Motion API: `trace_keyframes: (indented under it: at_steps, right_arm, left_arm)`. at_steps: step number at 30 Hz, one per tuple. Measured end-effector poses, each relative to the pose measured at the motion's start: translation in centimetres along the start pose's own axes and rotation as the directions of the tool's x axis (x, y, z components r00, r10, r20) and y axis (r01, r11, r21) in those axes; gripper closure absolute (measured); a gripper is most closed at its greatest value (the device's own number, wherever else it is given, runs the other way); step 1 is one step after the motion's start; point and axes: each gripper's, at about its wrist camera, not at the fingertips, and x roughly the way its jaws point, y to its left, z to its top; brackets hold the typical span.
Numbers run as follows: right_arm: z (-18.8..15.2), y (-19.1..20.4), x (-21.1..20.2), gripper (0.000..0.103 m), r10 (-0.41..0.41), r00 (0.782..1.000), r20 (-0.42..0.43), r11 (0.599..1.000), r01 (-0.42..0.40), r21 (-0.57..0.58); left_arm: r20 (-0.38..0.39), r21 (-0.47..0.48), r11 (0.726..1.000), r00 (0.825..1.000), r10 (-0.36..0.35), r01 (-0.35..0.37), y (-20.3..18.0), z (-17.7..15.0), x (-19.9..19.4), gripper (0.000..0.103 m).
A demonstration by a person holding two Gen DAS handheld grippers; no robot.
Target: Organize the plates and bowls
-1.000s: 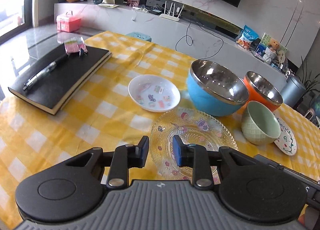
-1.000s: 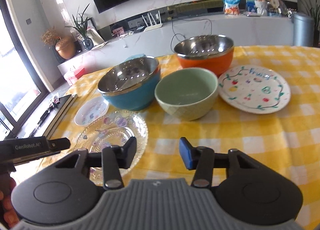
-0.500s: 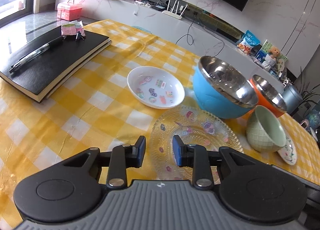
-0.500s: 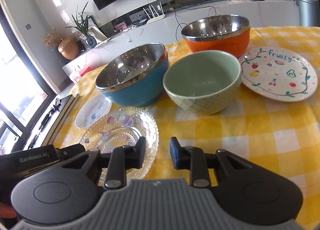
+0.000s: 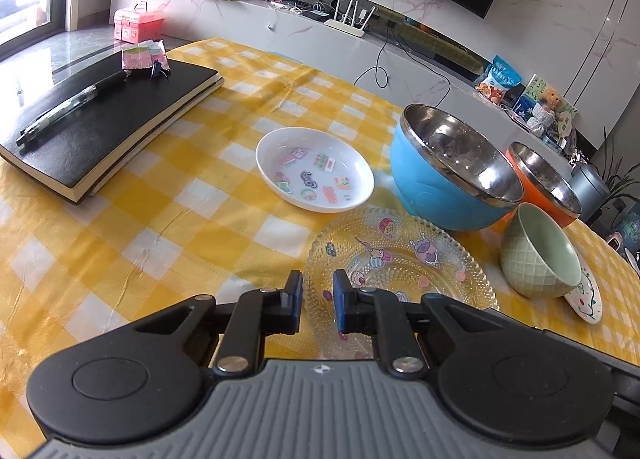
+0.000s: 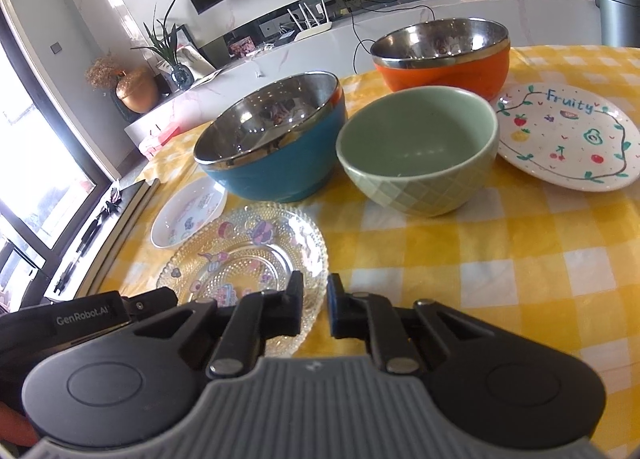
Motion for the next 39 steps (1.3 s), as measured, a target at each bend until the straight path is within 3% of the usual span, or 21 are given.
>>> trace_keyframes:
  at_steps: [9,23,30,39]
  right_arm:
    - [-0.6,-0.4,-2.8,0.094,0.019,1.0,0.008,1.0,-0.019,0.004]
    - [-2.8,-2.7,-10.6,0.094,0.028,0.999,0.038,0.999,-0.029,0.038]
    - [-4.8,-4.4,-13.2,0.094,0.025,0.999,0.024,0.998,-0.026,0.05]
    - [-6.4,-5.7,-13.0,0.094,0.0,1.0,-0.014,0.998,0.001,0.066]
  left_arm:
    - [0.013,0.028,0.999,1.0,-0.02,0.02,-1.1,-0.7,-2.9,0.086]
    - [0.011,0.079,0.996,0.999,-0.046,0.045,-4.9,-3.3,-8.4,0.086]
    - [-0.03,0.096,0.994,0.998,-0.049,0.052,-5.8,-5.7,-9.0,0.086]
    - [-0.051,0.111,0.993,0.998,-0.04,0.045,-6.0,-7.5,-8.2,0.086]
